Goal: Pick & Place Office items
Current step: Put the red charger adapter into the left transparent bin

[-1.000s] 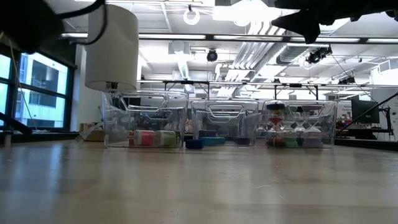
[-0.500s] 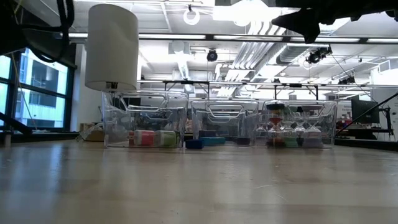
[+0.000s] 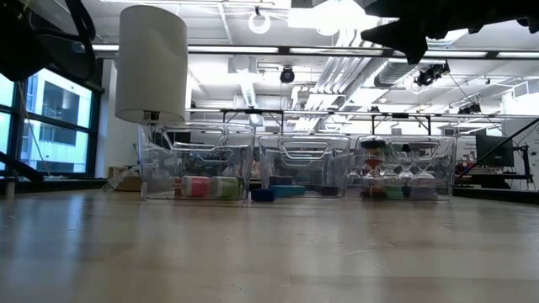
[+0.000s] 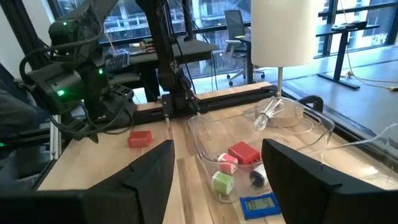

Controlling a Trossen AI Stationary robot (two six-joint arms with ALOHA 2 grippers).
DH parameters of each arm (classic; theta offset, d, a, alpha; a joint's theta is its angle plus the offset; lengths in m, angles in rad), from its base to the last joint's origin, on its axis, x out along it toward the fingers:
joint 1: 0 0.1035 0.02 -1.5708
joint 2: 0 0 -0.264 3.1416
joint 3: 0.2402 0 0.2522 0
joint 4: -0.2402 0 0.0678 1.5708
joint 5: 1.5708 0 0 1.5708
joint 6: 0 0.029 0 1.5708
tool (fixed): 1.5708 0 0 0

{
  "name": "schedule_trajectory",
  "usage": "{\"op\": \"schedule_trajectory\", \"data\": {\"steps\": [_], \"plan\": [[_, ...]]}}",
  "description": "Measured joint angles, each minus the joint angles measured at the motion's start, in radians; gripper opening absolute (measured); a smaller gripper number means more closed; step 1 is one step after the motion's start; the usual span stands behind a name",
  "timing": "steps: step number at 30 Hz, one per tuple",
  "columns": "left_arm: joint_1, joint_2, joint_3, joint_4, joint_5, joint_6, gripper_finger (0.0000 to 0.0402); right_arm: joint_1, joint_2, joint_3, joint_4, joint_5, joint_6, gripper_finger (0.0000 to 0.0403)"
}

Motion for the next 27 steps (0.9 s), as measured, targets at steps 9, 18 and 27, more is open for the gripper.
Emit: {"op": "schedule_trajectory", "data": {"steps": [9,18,27], "plan": [[0.003,0.000,0.000,-0.083,-0.069,-0.106,0.0337,0.000,0.000,0.000,0.000,0.000,0.000,0.0231],[0.008,0.000,0.000,-0.117,-0.144,-0.105,0.0337,0.000,0.000,0.000,0.000,-0.002,0.003,0.0231],[0.008,0.000,0.000,-0.139,-0.175,-0.092,0.0337,0.000,0.000,0.000,0.000,-0.009,0.013,0.0231]]}}
